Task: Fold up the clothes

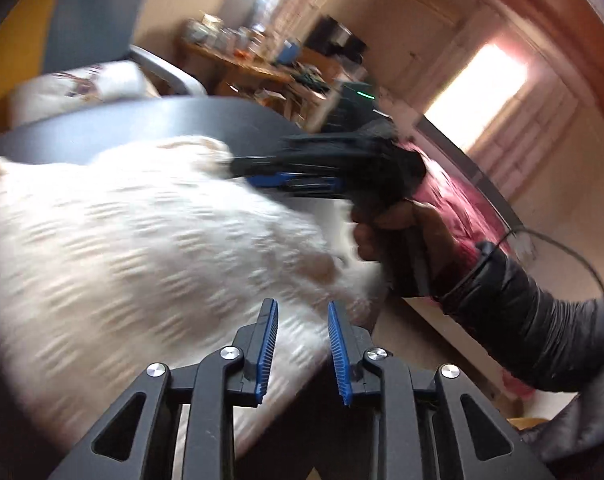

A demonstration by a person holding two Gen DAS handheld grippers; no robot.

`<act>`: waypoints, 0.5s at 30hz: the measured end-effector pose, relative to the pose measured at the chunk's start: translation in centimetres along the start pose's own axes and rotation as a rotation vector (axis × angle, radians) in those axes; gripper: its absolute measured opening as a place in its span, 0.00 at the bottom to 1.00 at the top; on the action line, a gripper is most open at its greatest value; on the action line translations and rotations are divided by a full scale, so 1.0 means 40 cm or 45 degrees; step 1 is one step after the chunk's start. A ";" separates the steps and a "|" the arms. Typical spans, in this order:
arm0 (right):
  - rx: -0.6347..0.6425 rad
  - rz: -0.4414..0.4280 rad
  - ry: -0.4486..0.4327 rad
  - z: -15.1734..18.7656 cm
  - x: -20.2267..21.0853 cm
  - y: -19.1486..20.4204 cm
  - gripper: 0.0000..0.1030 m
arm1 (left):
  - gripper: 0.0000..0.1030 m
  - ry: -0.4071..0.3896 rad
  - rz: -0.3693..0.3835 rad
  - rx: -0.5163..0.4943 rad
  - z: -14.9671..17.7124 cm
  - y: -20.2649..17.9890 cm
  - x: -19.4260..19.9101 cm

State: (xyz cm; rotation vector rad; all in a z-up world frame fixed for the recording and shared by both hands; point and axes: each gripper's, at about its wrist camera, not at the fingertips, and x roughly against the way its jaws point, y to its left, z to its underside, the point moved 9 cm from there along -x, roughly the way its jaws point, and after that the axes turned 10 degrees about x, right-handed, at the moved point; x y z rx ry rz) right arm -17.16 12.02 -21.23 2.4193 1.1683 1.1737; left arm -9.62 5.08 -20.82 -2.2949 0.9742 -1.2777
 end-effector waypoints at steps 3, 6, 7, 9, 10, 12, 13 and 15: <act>0.168 -0.033 0.062 0.034 0.021 0.106 0.26 | 0.28 -0.075 -0.075 0.038 0.036 0.038 0.099; 0.297 0.007 0.168 0.094 0.013 0.168 0.26 | 0.28 -0.124 -0.148 0.072 0.063 0.093 0.173; 0.307 0.046 0.205 0.114 0.003 0.163 0.26 | 0.28 -0.141 -0.172 0.083 0.071 0.112 0.198; 0.276 0.136 0.273 0.152 -0.022 0.130 0.26 | 0.28 -0.156 -0.198 0.092 0.090 0.134 0.226; 0.235 0.184 0.305 0.171 -0.038 0.102 0.23 | 0.28 -0.152 -0.208 0.074 0.100 0.142 0.228; 0.110 0.262 0.359 0.209 -0.072 0.038 0.24 | 0.28 -0.134 -0.234 0.003 0.105 0.135 0.197; 0.055 0.258 0.350 0.226 -0.079 0.019 0.24 | 0.28 -0.120 -0.230 -0.024 0.113 0.128 0.186; -0.059 0.199 0.266 0.247 -0.074 -0.007 0.24 | 0.31 -0.043 -0.255 -0.057 0.134 0.131 0.129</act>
